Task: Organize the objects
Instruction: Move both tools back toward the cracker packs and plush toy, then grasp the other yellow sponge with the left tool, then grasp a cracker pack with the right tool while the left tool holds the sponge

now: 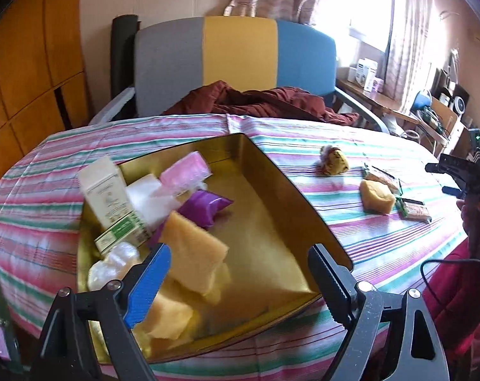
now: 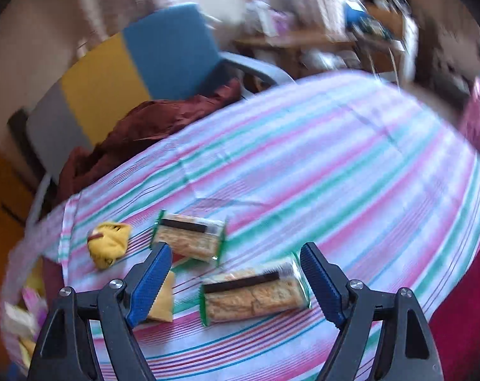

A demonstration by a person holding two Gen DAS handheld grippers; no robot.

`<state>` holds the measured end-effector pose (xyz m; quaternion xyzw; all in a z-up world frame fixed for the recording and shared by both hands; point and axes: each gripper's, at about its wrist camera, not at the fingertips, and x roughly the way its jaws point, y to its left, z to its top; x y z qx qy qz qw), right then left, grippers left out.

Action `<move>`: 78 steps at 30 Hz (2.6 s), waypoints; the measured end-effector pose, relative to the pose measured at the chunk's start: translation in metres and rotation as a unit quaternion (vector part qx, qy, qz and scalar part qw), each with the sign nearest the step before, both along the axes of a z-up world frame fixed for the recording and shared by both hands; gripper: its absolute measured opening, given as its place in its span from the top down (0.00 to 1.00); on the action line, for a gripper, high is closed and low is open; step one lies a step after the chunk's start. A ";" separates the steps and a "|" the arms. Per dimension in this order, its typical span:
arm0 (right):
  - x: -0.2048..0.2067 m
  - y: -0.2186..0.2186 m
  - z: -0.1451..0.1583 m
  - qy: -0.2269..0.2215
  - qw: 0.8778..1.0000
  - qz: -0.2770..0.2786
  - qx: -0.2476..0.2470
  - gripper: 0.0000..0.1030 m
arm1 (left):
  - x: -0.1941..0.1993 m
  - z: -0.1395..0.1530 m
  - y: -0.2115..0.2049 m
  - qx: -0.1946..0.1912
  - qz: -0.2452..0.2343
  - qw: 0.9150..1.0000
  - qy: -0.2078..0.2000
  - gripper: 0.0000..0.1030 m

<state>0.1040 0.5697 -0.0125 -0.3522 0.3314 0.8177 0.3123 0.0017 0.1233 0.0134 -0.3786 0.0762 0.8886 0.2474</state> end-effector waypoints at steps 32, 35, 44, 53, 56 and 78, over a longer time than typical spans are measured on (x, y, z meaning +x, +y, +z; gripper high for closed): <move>0.009 0.015 -0.019 0.031 0.995 0.001 -0.091 0.16 | -0.023 -0.029 0.238 -0.041 -0.191 0.979 -0.053 0.14; 0.008 0.015 -0.019 0.034 0.995 0.007 -0.094 0.16 | -0.027 -0.040 0.262 -0.043 -0.196 0.978 -0.062 0.14; 0.007 0.017 -0.019 0.047 0.993 0.013 -0.106 0.16 | -0.052 -0.084 0.310 -0.064 -0.181 0.975 -0.114 0.14; 0.006 0.017 -0.021 0.042 0.994 0.011 -0.105 0.16 | -0.050 -0.092 0.287 -0.030 -0.164 0.981 -0.102 0.35; 0.006 0.017 -0.022 0.037 0.994 0.010 -0.102 0.16 | -0.042 -0.091 0.277 -0.035 -0.167 0.980 -0.098 0.41; -0.002 0.011 -0.025 -0.010 0.997 0.010 -0.079 0.16 | -0.016 -0.099 0.253 -0.031 -0.192 0.980 -0.032 0.43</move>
